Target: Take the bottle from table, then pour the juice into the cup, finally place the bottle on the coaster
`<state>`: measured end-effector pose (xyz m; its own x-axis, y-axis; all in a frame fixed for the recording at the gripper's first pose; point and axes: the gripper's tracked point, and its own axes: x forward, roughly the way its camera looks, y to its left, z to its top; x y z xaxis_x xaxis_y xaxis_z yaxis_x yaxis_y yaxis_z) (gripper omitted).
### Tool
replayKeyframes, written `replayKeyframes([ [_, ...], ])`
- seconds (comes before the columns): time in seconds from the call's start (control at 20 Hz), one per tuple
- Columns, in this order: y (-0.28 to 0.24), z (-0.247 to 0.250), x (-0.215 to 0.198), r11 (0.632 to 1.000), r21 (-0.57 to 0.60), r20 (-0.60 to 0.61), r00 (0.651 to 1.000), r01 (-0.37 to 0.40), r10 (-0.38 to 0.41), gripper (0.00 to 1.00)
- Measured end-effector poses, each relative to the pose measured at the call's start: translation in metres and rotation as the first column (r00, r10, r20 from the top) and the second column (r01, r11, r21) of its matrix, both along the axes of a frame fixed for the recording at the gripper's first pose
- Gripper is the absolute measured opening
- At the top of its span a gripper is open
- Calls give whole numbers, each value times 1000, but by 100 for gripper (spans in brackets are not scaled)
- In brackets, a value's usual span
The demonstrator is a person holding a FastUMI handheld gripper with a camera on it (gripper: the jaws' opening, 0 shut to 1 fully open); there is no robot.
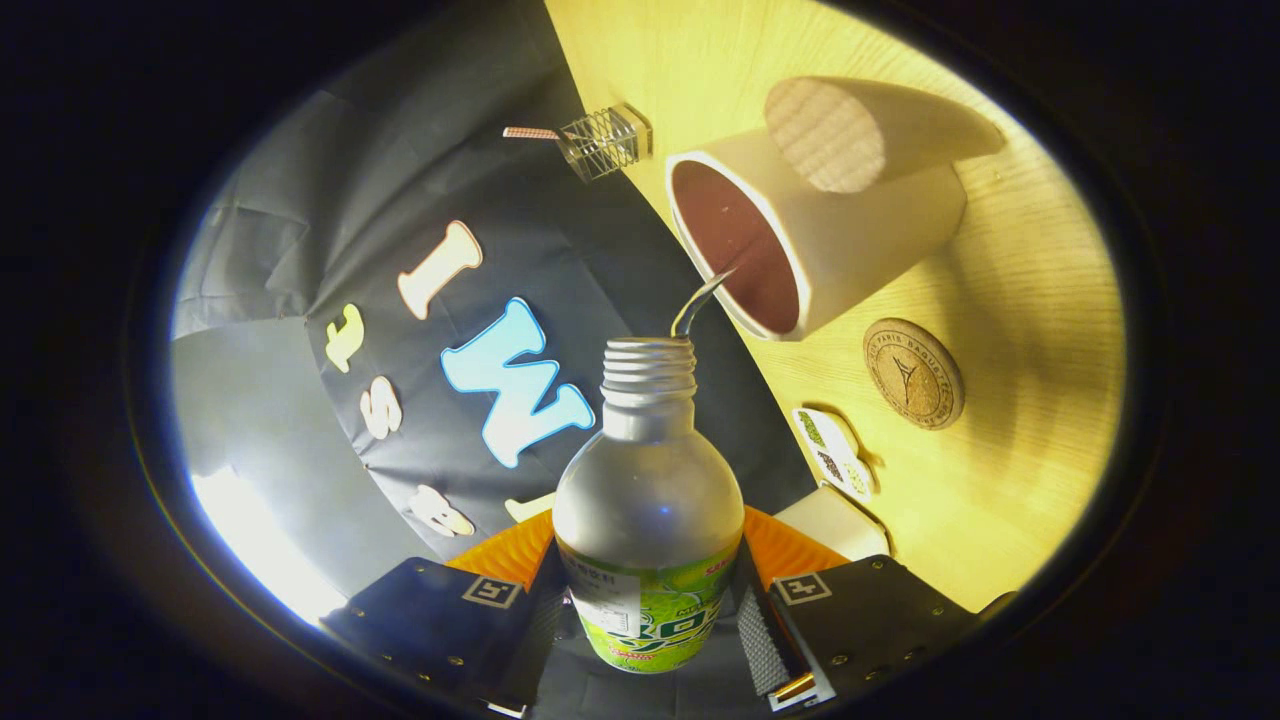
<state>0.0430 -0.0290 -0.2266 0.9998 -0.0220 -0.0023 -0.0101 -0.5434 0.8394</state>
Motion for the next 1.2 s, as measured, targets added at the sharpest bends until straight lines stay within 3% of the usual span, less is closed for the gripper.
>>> replayKeyframes([
  [1.2,-9,1,-1,999,37,-8,1000,8,-8,76],
])
